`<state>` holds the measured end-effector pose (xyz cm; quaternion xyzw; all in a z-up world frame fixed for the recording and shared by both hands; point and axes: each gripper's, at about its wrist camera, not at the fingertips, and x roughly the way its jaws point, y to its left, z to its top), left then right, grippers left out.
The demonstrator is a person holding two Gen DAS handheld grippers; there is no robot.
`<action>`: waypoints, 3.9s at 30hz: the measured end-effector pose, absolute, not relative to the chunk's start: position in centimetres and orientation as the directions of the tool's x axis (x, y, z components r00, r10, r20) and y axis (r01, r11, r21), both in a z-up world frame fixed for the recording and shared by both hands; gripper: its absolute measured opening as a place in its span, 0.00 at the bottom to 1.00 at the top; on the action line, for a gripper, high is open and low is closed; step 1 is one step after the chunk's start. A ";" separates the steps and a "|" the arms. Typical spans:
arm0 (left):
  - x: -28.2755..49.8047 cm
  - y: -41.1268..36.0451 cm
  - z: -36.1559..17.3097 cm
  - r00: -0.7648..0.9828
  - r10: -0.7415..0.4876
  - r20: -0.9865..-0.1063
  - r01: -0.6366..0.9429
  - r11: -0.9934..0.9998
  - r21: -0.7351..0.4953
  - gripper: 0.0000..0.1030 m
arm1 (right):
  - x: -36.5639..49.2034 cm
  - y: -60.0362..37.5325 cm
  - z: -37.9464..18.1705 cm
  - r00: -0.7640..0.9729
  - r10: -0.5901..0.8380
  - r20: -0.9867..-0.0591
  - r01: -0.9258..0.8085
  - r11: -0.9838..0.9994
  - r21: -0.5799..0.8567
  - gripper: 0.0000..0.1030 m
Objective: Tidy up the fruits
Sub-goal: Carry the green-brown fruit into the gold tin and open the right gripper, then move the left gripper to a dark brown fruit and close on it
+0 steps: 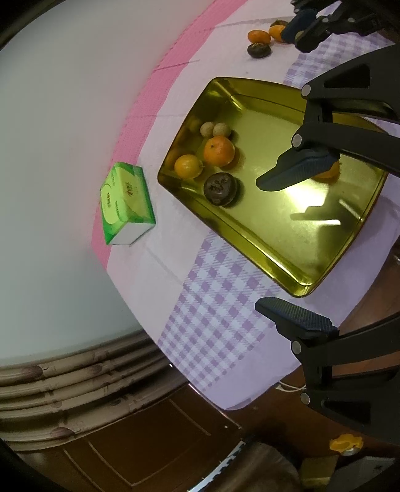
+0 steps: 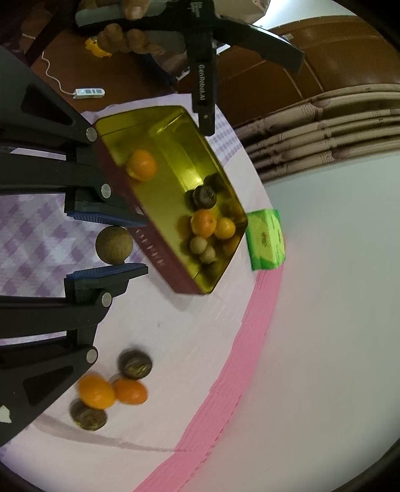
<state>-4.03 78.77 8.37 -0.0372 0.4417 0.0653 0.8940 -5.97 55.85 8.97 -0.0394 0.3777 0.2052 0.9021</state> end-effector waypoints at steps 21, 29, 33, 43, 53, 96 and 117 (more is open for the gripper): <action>-4.0 81.4 9.1 0.599 0.154 -0.786 -0.249 0.969 0.000 0.76 | -1.4 63.6 8.9 0.553 0.456 -0.697 -0.505 0.849 0.154 0.21; -4.0 81.8 9.0 0.587 0.176 -0.790 -0.280 0.960 0.005 0.76 | -0.1 65.1 7.9 0.518 0.475 -0.712 -0.514 0.837 0.184 0.22; -4.0 81.9 8.9 0.583 0.183 -0.792 -0.289 0.957 0.009 0.80 | 0.2 66.3 7.3 0.504 0.477 -0.720 -0.525 0.831 0.184 0.22; -4.1 81.5 9.2 0.597 0.201 -0.776 -0.279 0.960 0.034 0.85 | 1.3 67.6 7.2 0.496 0.496 -0.713 -0.531 0.823 0.202 0.24; -4.2 81.2 9.4 0.602 0.223 -0.766 -0.274 0.960 0.064 0.91 | 0.0 63.3 9.3 0.583 0.457 -0.671 -0.453 0.869 0.199 0.40; 3.4 50.4 5.6 0.251 -0.343 -0.905 0.895 0.440 0.081 0.73 | -13.5 30.7 3.0 0.645 -0.101 -0.757 0.221 0.973 0.059 0.84; 3.7 51.8 4.0 0.174 -0.374 -0.911 0.771 0.628 -0.110 0.39 | -13.3 30.7 3.2 0.661 -0.080 -0.746 0.213 0.973 0.084 0.93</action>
